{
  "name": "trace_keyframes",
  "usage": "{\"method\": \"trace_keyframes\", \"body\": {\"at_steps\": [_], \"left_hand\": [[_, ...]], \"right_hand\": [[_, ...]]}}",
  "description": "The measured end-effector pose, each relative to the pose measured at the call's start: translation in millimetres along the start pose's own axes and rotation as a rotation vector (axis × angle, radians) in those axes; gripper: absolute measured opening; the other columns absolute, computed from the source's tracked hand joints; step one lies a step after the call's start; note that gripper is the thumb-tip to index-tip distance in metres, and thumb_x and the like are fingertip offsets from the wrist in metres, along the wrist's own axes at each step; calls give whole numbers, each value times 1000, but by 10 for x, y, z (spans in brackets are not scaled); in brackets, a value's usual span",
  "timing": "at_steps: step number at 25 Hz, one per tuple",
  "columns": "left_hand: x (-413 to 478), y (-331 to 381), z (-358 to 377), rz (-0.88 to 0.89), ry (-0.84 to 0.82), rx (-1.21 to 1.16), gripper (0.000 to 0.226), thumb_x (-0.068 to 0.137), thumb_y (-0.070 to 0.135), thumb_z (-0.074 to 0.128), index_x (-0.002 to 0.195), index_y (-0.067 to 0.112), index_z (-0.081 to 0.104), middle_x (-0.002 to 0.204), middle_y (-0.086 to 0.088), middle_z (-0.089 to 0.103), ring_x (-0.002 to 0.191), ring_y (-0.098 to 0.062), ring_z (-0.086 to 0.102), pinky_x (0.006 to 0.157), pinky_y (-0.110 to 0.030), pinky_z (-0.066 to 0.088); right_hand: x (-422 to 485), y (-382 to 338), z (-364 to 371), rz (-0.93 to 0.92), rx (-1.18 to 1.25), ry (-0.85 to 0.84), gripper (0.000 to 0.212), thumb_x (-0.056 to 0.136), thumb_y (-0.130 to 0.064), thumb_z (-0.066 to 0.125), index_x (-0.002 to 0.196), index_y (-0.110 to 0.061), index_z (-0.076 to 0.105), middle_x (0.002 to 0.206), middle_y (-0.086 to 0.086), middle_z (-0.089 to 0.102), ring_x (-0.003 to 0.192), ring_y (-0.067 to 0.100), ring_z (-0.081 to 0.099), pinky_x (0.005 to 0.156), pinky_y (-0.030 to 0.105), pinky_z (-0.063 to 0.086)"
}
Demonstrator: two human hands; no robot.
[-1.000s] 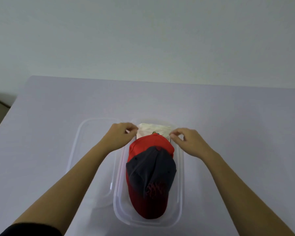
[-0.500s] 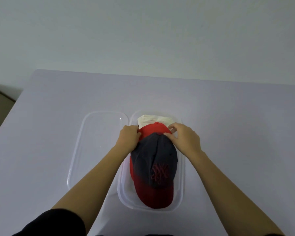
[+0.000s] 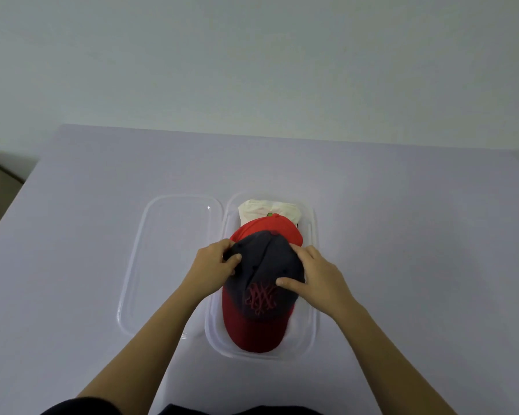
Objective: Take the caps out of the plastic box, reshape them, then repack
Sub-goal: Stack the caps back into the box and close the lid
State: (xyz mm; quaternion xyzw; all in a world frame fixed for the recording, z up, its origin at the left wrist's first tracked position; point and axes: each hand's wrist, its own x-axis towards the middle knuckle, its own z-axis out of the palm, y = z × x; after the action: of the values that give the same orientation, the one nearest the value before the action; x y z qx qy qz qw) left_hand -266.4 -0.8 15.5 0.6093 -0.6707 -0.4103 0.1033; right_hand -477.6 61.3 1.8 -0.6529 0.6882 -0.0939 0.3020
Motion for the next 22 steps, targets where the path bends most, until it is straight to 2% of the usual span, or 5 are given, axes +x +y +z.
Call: {"method": "trace_keyframes", "body": {"at_steps": [7,10,13,19,22], "left_hand": [[-103,-169,-58,34,283,-8,38,88,6,53,127,9,55,112,5,52,82,-18,59,86,-25,41],[-133,-782,-277,-325,533,-61,52,88,15,57,136,2,42,136,-15,45,115,-35,51,99,-41,38],[-277,-1325,-273,-776,368,56,89,84,49,60,144,-2,19,146,-23,27,133,-41,27,104,-54,29],[-424,-1384,-329,-697,444,-54,83,70,54,73,121,-3,39,123,-26,49,118,-42,44,93,-53,42],[-526,-1164,-692,-483,541,-295,55,73,36,78,104,7,43,90,-15,63,79,-35,65,81,-51,53]], "right_hand": [[-158,43,99,88,136,219,78,83,-53,57,145,-17,25,137,6,39,121,23,46,98,40,45],[-444,96,316,205,321,407,61,88,-34,58,139,-9,35,136,12,42,126,29,44,104,38,39],[-577,11,550,209,290,438,62,89,-26,58,140,-4,32,144,17,36,135,31,34,110,37,29],[-545,-17,754,322,527,291,61,95,-3,38,148,-14,10,153,9,28,135,28,37,109,34,30],[-571,-40,751,352,565,314,56,97,-11,38,148,-14,13,152,11,31,135,30,37,109,37,30]]}}
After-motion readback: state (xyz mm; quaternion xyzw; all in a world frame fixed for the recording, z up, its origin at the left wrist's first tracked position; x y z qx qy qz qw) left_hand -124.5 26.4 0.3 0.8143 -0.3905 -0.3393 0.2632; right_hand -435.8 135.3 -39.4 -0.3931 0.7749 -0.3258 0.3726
